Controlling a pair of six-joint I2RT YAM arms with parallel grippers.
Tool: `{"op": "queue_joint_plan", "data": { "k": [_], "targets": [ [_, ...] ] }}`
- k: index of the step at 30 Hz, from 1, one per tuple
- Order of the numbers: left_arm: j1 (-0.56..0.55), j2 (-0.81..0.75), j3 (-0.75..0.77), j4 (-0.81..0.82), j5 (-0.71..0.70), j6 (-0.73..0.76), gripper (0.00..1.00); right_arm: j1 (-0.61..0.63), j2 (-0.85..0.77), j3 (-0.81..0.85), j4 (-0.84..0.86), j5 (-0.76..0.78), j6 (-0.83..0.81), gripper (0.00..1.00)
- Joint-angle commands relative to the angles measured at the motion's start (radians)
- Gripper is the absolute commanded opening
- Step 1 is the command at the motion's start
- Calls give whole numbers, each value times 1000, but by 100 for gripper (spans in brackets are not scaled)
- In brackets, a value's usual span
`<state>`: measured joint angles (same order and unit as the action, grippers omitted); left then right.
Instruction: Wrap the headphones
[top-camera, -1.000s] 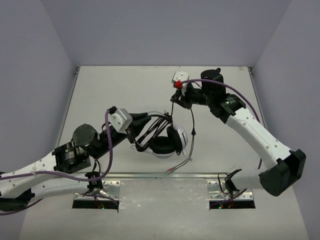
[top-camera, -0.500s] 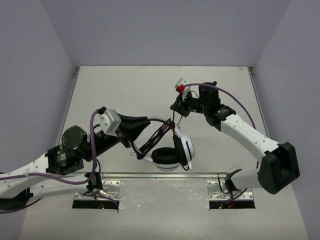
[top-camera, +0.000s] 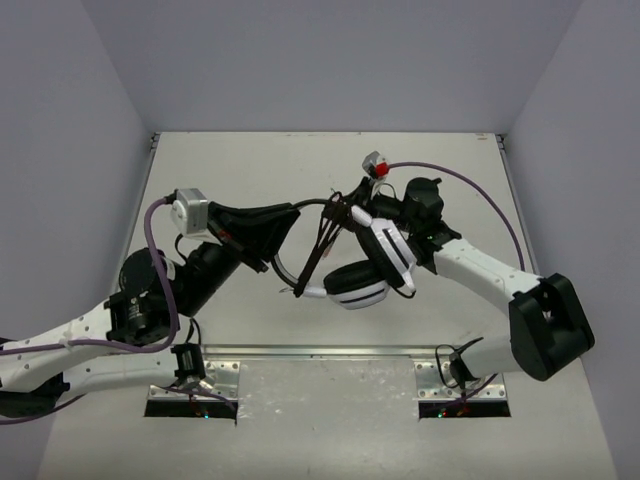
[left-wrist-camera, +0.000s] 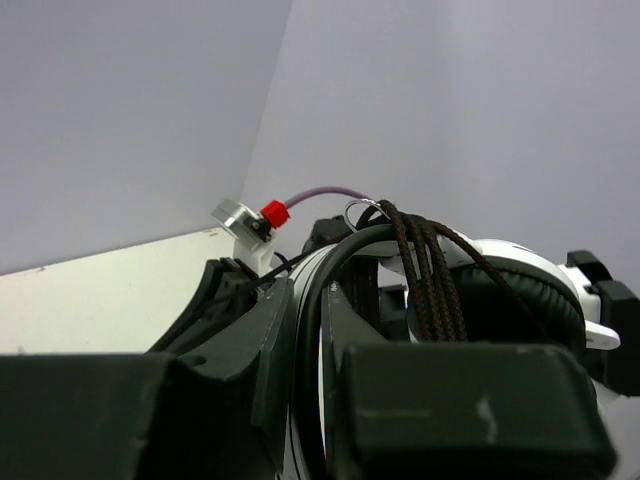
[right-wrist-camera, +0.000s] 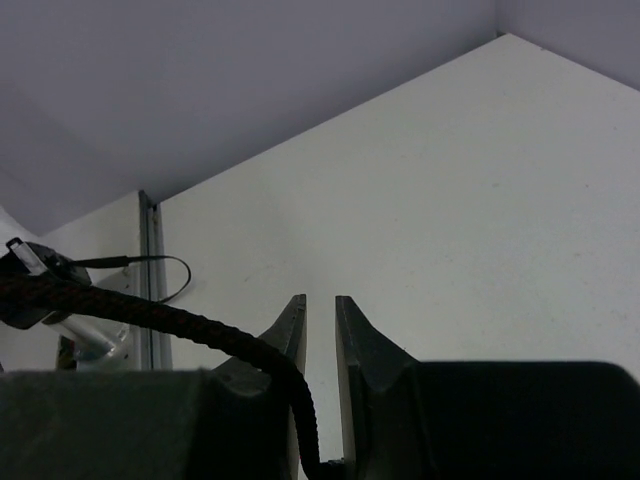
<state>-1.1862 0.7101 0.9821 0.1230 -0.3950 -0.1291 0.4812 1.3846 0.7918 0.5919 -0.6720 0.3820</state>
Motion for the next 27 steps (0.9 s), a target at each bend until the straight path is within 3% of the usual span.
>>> {"op": "queue_joint_plan", "data": {
  "k": [1,8,11,16,27],
  "targets": [
    [-7,-29,64,263,-129,-64,0,5,11,-28,163,-49,90,18],
    [-9,-14,86,253,-202,-32,0,5,-15,-118,233,-64,104,24],
    [-7,-23,72,260,-222,-33,0,5,-15,-120,232,-67,100,16],
    [-7,-37,69,276,-266,-15,0,5,1,-167,310,-100,141,27],
    [-7,-28,79,303,-298,11,0,19,22,-212,355,-94,159,29]
  ]
}}
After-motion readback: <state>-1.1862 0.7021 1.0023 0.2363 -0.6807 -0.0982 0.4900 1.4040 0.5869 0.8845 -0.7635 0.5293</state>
